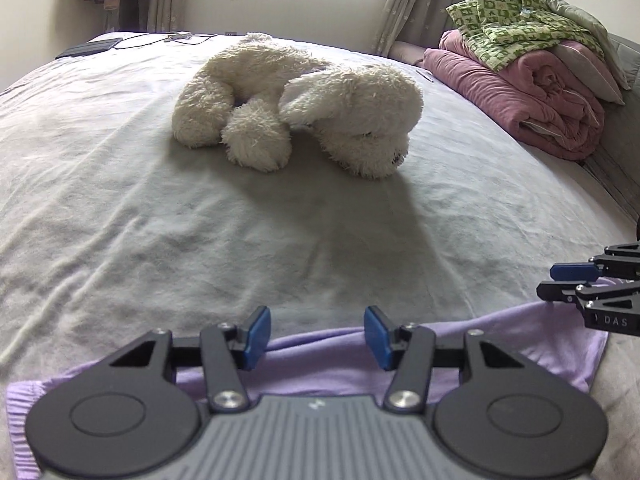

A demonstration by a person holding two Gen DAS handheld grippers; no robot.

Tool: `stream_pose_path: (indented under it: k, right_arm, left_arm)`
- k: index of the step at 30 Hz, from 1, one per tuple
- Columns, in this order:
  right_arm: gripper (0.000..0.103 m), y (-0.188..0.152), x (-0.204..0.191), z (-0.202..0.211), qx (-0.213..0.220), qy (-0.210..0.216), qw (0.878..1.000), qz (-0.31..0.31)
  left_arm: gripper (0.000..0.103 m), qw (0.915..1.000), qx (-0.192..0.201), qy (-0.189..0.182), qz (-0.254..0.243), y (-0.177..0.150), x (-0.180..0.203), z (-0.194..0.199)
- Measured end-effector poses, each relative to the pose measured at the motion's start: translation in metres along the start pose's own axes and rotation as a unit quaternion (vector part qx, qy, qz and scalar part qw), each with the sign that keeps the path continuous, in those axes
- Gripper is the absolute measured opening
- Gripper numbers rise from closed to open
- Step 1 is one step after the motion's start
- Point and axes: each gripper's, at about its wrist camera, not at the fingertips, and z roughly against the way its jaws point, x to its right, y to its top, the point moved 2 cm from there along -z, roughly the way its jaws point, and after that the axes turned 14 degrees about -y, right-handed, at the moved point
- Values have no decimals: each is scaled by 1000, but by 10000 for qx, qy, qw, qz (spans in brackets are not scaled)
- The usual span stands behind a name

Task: Fold clothes

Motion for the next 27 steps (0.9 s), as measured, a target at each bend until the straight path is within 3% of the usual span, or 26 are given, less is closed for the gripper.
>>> stream_pose_path:
  k: [9,22,27]
  right_arm:
    - [34,-2,-32,13,8,792,9968,97]
    - [34,-18,-54,29,-50,1260,9916,306]
    - [34,-16,-52,25,-117,1289,9915,151]
  left_arm:
    - [53,9999,6,-37,-166,-1,3,-1]
    - [53,9994,18,-79,-328,-2,7,-3]
    - [53,9977,-181,-70,-650,-8,16,-14]
